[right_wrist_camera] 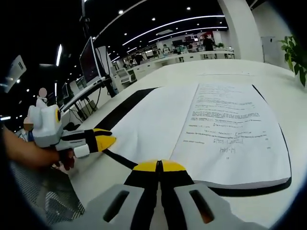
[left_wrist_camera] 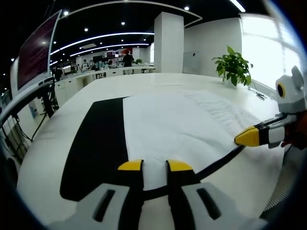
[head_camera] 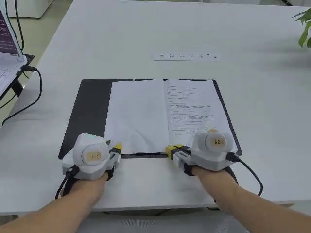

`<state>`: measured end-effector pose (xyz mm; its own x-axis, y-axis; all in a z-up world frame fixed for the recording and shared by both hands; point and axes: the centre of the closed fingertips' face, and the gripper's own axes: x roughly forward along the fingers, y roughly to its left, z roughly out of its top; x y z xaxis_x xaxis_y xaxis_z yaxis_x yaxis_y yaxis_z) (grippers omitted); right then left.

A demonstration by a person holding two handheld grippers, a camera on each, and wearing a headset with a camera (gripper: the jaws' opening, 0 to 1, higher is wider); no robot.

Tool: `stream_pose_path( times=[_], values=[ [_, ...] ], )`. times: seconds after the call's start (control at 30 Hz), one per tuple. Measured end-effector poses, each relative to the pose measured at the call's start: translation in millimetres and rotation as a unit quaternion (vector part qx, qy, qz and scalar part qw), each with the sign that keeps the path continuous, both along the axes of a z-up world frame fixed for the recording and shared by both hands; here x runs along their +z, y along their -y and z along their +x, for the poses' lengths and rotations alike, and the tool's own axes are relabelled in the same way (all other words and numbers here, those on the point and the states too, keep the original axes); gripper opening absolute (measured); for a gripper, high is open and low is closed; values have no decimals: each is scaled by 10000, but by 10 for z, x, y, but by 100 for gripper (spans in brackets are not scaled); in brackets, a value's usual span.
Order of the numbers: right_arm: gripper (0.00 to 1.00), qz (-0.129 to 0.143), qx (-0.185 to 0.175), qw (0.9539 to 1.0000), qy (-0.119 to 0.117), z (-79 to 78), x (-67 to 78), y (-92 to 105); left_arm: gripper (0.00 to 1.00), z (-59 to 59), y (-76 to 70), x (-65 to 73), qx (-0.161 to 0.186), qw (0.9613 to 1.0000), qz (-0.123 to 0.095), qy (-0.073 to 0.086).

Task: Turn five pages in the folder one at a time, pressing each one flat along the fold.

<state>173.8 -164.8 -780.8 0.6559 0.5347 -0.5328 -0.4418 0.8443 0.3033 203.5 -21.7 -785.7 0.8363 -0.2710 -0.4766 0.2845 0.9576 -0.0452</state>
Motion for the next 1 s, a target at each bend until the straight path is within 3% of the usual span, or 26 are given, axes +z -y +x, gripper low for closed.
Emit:
stream_pose_path(
  times=[0.1,0.13,0.17,0.23,0.3,0.63,0.8,1.0],
  values=[
    [0,156,29,9996,-249,-98,-10,-14,17,1,1,-3,-2,10000,13,-5],
    [0,122,54,9979,-636,-204,-81,-8,17,1,2,-4,-1,10000,12,-7],
    [0,82,107,9974,-707,-239,-104,-8,17,1,4,-2,1,10000,11,-12],
    [0,160,31,9985,-519,-226,-52,12,17,2,4,-2,1,10000,15,-15],
    [0,337,-121,9971,-668,-258,-9,29,17,6,5,-2,11,10000,7,-14],
    [0,599,-305,9962,-554,-309,308,91,17,25,16,-2,36,9999,61,-145],
    [0,573,-436,9966,-407,-333,415,231,17,34,29,4,19,9992,172,-351],
    [0,431,-689,9962,-329,-331,500,447,30,-42,109,35,-78,9963,78,-850]
  ],
)
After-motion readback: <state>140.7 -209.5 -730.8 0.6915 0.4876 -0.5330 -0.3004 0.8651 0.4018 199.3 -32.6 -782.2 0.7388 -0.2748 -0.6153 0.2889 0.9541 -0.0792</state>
